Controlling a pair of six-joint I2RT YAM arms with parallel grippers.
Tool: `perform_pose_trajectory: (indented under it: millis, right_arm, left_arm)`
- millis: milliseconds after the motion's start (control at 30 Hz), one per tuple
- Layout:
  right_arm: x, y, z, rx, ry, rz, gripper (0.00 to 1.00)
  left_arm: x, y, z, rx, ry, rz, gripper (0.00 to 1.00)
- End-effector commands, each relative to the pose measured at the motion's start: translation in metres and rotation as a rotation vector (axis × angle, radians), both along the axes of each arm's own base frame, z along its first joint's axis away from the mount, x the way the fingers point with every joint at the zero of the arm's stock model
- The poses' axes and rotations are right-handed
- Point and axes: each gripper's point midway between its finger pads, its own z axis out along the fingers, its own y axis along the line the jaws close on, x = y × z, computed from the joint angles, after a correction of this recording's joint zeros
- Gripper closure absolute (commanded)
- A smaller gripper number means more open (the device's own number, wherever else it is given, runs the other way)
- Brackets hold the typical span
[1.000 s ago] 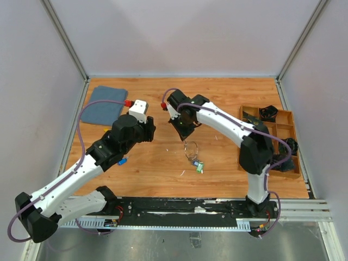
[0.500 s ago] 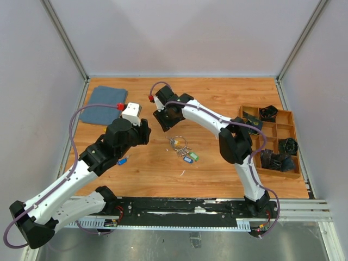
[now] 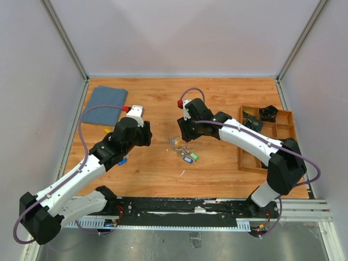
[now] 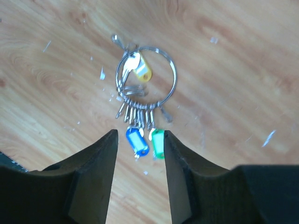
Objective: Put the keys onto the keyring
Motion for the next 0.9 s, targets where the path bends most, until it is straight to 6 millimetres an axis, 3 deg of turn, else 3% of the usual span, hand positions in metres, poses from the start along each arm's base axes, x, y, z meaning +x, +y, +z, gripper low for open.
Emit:
perform_pose_trajectory:
  millis: [0,167,367,533,700,867]
  right_arm:
    - [-0.027,0.001,-0.017,0.093,0.097,-0.116,0.56]
    - [-0.049,0.003,-0.032,0.081,0.133,-0.17,0.55]
    - [-0.057,0.0,-0.037,0.092,0.149,-0.192,0.56]
    - [-0.061,-0.006,-0.038,0.083,0.147,-0.187,0.56]
    - [-0.065,-0.01,-0.038,0.087,0.146,-0.181,0.57]
    - [-0.071,-0.012,-0.03,0.104,0.139,-0.159,0.57]
  left_arm:
    - [0.014,0.003,-0.003,-0.091,0.015,0.023,0.44]
    - [0.023,0.031,-0.022,-0.136,0.087,0.123,0.44]
    - [0.02,0.072,-0.063,-0.179,0.203,0.317,0.44]
    - [0.017,0.098,-0.096,-0.211,0.299,0.491,0.38]
    - [0.03,0.117,-0.104,-0.257,0.288,0.59,0.34]
    - [0.058,0.158,-0.102,-0.235,0.243,0.743,0.35]
